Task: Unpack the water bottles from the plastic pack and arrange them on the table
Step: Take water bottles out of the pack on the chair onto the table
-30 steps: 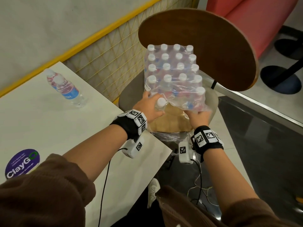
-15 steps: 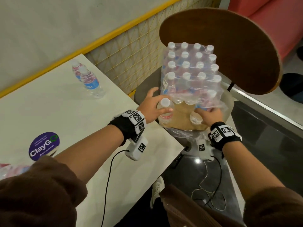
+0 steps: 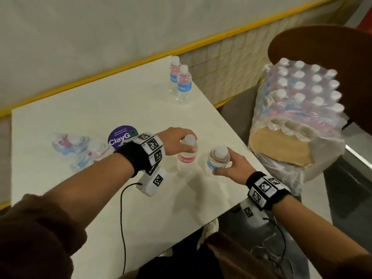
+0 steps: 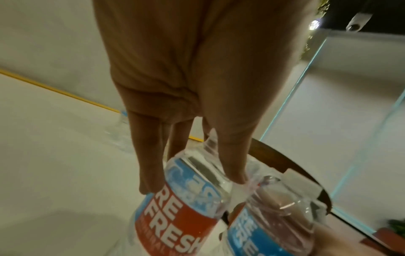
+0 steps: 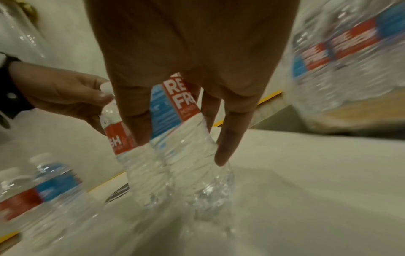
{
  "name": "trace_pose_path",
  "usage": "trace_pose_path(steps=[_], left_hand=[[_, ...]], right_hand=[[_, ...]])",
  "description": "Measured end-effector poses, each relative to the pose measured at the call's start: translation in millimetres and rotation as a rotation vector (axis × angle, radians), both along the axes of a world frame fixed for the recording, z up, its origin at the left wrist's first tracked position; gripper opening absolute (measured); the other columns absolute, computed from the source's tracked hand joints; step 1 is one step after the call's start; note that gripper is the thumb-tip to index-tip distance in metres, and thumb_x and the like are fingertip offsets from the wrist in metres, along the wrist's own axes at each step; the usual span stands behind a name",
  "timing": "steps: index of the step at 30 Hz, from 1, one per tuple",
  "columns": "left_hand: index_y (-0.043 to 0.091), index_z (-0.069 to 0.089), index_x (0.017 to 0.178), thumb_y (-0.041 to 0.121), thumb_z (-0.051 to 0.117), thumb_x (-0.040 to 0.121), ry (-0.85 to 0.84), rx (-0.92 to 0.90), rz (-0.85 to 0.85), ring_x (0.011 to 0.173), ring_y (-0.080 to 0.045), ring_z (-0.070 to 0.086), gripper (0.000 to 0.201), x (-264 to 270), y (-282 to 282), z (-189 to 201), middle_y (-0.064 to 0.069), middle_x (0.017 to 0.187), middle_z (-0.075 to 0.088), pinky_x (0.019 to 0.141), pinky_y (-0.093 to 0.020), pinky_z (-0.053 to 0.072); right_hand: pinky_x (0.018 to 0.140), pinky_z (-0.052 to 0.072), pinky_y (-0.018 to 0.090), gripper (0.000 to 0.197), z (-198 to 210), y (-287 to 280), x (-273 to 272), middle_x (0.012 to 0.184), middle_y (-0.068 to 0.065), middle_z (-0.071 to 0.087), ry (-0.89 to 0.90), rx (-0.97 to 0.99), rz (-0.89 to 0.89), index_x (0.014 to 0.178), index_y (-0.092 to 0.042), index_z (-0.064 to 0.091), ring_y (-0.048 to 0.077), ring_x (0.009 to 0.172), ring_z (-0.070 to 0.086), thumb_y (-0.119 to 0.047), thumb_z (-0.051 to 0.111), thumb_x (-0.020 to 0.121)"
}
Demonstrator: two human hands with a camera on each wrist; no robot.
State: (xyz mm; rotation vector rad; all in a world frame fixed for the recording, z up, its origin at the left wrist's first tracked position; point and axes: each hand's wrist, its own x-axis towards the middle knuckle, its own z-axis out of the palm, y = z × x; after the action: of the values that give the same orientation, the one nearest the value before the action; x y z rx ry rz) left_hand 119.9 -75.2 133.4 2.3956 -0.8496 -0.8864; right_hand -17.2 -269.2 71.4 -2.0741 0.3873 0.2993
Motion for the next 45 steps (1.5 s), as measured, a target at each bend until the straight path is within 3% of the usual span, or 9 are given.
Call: trace_pose_path(steps=[6,13,19,24,28,34,37,40,45], left_hand=[[0.018,0.048,0.133,0.036,0.060,0.089,-0.131,0.288,-0.039,0.126,-0.024,0.047,0.049,5,89,9,-0.003,0.137,0.051,0.104,-0.031,0.038],[0.016,0.045,0.134,0.022,0.058,0.089,-0.268,0.532,-0.138,0.119,-0.025,0.049,0.047,25,143,25,-0.005,0.135,0.049,0.089,-0.030,0.041],[0.022,0.043,0.139,0.016,0.056,0.089,-0.346,0.533,-0.214,0.124,-0.022,0.046,0.051,26,154,29,0.000,0.140,0.046,0.086,-0.026,0.036],[0.030,0.054,0.125,0.042,0.058,0.085,-0.500,0.537,-0.208,0.112,-0.023,0.051,0.043,30,157,37,0.006,0.122,0.058,0.091,-0.035,0.034],[0.022,0.059,0.114,0.042,0.053,0.089,-0.354,0.542,-0.185,0.100,-0.020,0.054,0.033,36,163,32,0.004,0.111,0.057,0.080,-0.030,0.036],[0.022,0.052,0.130,0.038,0.058,0.089,-0.315,0.142,0.089,0.129,-0.024,0.045,0.044,27,196,31,-0.003,0.138,0.049,0.108,-0.041,0.036],[0.024,0.051,0.132,0.038,0.064,0.086,-0.400,-0.028,0.298,0.139,-0.022,0.033,0.049,31,232,18,-0.006,0.146,0.041,0.115,-0.042,0.026],[0.025,0.047,0.135,0.041,0.063,0.086,-0.442,0.025,0.501,0.143,-0.025,0.025,0.054,44,260,4,-0.011,0.151,0.033,0.117,-0.042,0.021],[0.027,0.033,0.143,0.057,0.056,0.085,-0.267,0.129,0.746,0.146,-0.026,0.012,0.069,51,280,-16,-0.017,0.156,0.017,0.120,-0.040,0.011]], right_hand=[[0.087,0.037,0.023,0.065,-14,110,17,0.118,-0.004,0.060,0.009,0.047,0.178,0.127,-0.023,0.049,0.018,0.111,0.055,-0.019,0.081,0.070],[0.092,0.040,0.026,0.064,-16,212,32,0.127,0.004,0.058,-0.024,-0.010,0.323,0.129,-0.015,0.047,0.022,0.114,0.055,-0.023,0.078,0.074],[0.104,0.040,0.034,0.074,-15,263,48,0.136,0.006,0.052,-0.032,0.020,0.335,0.139,-0.018,0.038,0.026,0.123,0.050,-0.023,0.077,0.076],[0.106,0.032,0.028,0.075,-13,281,55,0.142,0.007,0.047,-0.050,0.027,0.369,0.143,-0.015,0.035,0.024,0.129,0.045,-0.018,0.074,0.079],[0.108,0.033,0.032,0.069,-15,299,64,0.140,0.010,0.048,-0.056,0.068,0.357,0.138,-0.009,0.041,0.027,0.128,0.045,-0.015,0.075,0.078],[0.103,0.036,0.030,0.064,-29,286,68,0.137,0.008,0.051,0.185,0.029,0.306,0.135,-0.011,0.044,0.025,0.126,0.048,-0.032,0.071,0.081],[0.094,0.050,0.037,0.071,-44,260,72,0.118,0.009,0.061,0.275,0.030,0.068,0.132,-0.016,0.043,0.027,0.108,0.059,-0.033,0.078,0.073],[0.074,0.056,0.039,0.098,-39,248,74,0.114,0.010,0.051,0.299,0.206,-0.103,0.145,-0.026,0.015,0.029,0.099,0.060,-0.026,0.080,0.071],[0.077,0.055,0.041,0.119,-28,272,72,0.134,0.007,0.045,0.318,0.518,-0.012,0.143,-0.043,-0.013,0.030,0.099,0.059,-0.020,0.080,0.072]])
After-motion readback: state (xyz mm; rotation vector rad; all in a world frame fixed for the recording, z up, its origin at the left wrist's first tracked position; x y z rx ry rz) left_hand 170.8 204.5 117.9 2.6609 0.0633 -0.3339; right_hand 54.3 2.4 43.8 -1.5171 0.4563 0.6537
